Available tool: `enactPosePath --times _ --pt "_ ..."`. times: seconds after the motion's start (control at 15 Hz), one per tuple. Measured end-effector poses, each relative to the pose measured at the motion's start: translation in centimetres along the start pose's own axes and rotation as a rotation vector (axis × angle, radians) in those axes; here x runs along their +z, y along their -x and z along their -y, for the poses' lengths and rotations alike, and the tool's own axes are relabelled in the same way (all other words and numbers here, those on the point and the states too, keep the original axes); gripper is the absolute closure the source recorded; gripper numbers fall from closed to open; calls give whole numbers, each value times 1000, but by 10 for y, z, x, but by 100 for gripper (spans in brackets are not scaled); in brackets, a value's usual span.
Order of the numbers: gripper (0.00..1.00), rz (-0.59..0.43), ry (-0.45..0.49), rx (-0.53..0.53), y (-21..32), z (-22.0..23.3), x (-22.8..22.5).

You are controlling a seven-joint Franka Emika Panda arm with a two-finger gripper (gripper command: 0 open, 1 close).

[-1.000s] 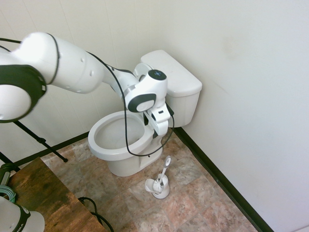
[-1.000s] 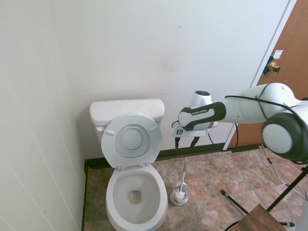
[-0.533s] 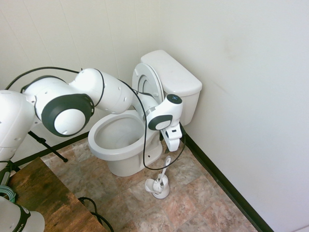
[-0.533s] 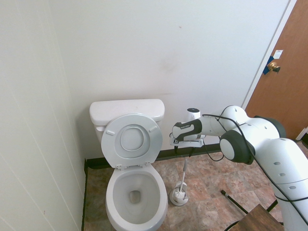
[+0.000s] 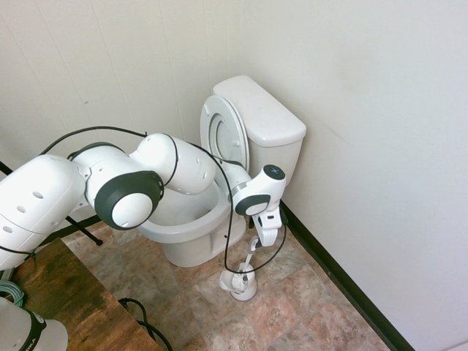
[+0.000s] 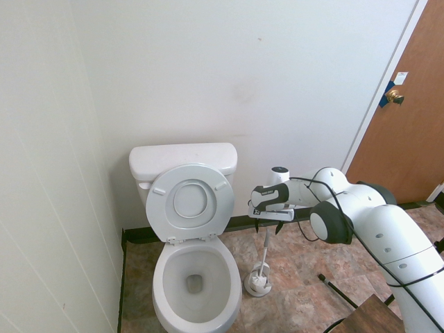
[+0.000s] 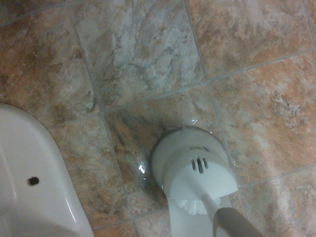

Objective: Clean the toilet

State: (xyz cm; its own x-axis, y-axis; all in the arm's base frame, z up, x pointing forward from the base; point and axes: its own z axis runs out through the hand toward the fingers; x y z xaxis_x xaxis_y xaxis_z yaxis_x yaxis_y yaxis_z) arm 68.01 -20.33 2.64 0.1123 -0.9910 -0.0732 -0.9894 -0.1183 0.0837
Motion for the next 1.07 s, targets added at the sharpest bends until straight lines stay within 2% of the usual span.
enactPosePath --times 0.33,0.4,1.07 --pt "0 22 7 8 -5 -1 32" --pt "100 27 9 7 -6 -1 38" --pt "100 51 10 1 -23 1 50"
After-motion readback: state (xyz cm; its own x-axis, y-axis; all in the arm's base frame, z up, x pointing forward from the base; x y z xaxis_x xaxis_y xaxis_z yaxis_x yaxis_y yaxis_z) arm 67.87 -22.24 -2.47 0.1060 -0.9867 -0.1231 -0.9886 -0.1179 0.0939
